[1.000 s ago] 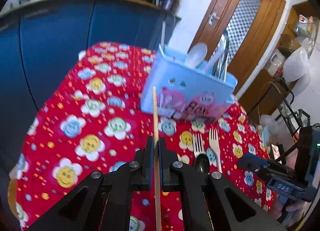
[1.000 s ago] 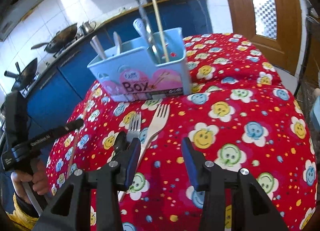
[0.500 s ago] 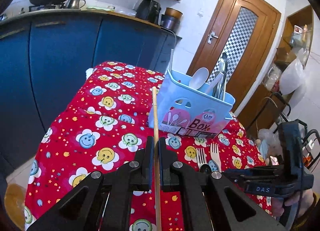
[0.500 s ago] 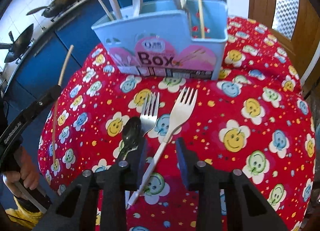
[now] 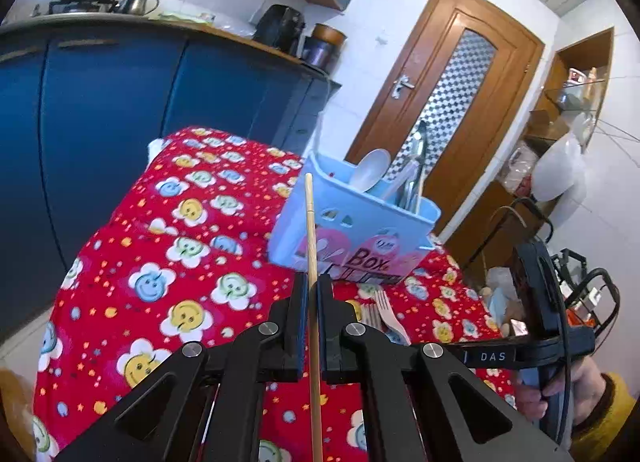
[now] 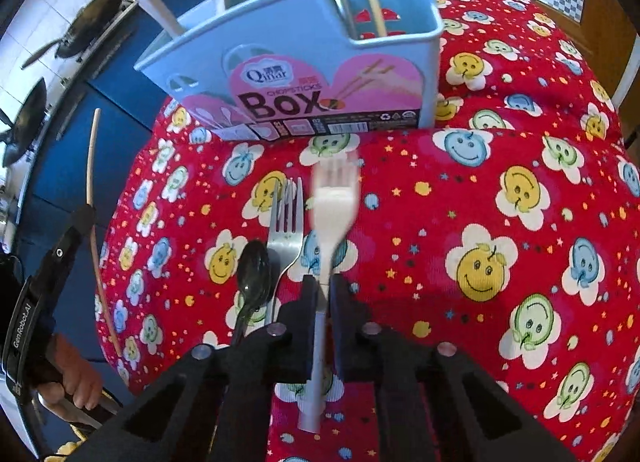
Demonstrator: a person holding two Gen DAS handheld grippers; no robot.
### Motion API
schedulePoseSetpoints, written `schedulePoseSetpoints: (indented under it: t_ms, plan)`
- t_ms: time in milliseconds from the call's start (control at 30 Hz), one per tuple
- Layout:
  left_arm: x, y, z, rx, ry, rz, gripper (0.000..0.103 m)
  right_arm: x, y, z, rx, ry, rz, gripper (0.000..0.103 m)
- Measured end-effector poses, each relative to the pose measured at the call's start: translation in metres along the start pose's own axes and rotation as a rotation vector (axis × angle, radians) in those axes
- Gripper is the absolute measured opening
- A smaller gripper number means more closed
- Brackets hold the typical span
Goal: Organize utensils
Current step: 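Grasp the white plastic fork with the right tool while the left tool lifts the chopstick, then insert the chopstick into the caddy with the left tool while the right tool drops the white fork in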
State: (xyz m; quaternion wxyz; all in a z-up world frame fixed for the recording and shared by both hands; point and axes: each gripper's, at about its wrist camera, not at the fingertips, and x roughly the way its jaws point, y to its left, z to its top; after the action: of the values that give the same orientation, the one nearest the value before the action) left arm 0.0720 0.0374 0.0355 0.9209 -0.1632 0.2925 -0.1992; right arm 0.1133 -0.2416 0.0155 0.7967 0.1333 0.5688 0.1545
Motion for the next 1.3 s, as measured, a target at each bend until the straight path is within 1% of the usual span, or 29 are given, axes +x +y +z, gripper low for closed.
schedulePoseSetpoints:
  t_ms: [167,400,600,733,867,967,1133,1300]
  plan:
    - [0.001,-0.008,0.009,0.002,-0.01,-0.033,0.004,-0.024,-0.002,-0.012,0.007,-0.123,0.059,0.008]
    - [0.0,-0.025,0.02,0.037,-0.052,-0.038,0.004,-0.054,-0.005,-0.019,-0.005,-0.281,0.122,0.008]
    - [0.005,-0.038,0.04,0.071,-0.115,-0.044,0.004,-0.076,-0.009,-0.021,-0.03,-0.42,0.167,0.008]
    - [0.014,-0.048,0.057,0.092,-0.165,-0.028,0.004,-0.084,-0.008,-0.017,-0.06,-0.509,0.188,0.008]
    - [0.025,-0.058,0.074,0.104,-0.217,-0.007,0.004,-0.089,-0.008,-0.006,-0.088,-0.571,0.196,0.008]
    - [0.037,-0.067,0.087,0.126,-0.257,0.031,0.004,-0.093,-0.01,0.0,-0.1,-0.608,0.203,0.008]
    - [0.051,-0.073,0.106,0.135,-0.317,0.057,0.004,-0.096,-0.018,0.019,-0.114,-0.672,0.209,0.008]
    - [0.064,-0.075,0.117,0.154,-0.395,0.094,0.004,-0.098,-0.021,0.038,-0.143,-0.734,0.183,0.008]
